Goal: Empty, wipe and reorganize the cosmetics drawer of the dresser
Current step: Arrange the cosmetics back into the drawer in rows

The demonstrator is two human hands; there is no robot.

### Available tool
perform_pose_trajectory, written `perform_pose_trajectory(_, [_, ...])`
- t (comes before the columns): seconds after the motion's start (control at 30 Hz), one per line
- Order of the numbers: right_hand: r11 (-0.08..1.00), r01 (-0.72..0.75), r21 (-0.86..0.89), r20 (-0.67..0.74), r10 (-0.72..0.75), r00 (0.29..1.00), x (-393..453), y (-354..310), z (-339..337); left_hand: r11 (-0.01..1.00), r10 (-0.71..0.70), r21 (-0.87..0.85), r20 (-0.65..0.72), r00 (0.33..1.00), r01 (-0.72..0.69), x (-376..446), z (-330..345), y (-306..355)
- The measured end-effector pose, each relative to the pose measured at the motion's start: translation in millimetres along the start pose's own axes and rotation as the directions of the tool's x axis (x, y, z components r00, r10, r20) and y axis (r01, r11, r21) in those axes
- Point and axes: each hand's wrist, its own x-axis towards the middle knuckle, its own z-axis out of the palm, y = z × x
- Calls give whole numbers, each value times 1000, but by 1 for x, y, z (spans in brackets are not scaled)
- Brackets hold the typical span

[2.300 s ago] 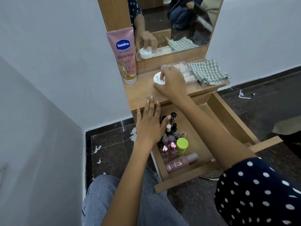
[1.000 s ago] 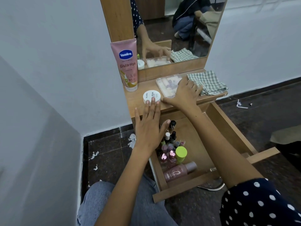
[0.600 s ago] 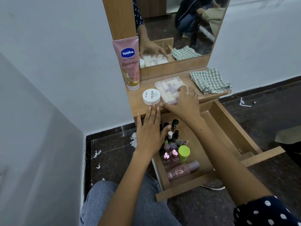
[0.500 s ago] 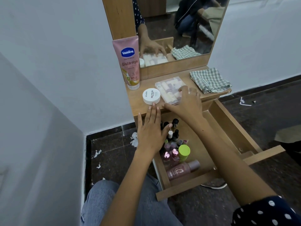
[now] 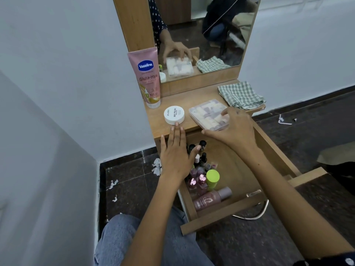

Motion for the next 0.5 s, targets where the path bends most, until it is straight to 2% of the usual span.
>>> perform_pose_trajectory(0.2, [983, -141, 120, 133, 125, 983, -38, 28, -74, 1000, 2, -19, 1, 1000, -2, -1, -1, 0])
perform_pose_trajectory(0.27, [977, -189, 99, 181, 170, 969, -49, 39, -82, 1000, 4, -9, 1, 1000, -4, 0, -2, 0])
perform_pose_trajectory(0.4, [961, -277, -11, 283, 268, 921, -50, 57, -55, 1000, 8, -19, -3, 1000, -8, -1, -1, 0])
perform_pose_trajectory(0.5, [945, -323, -57, 273, 326, 905, -46, 67, -24, 1000, 11, -19, 0, 1000, -11, -1, 0, -1])
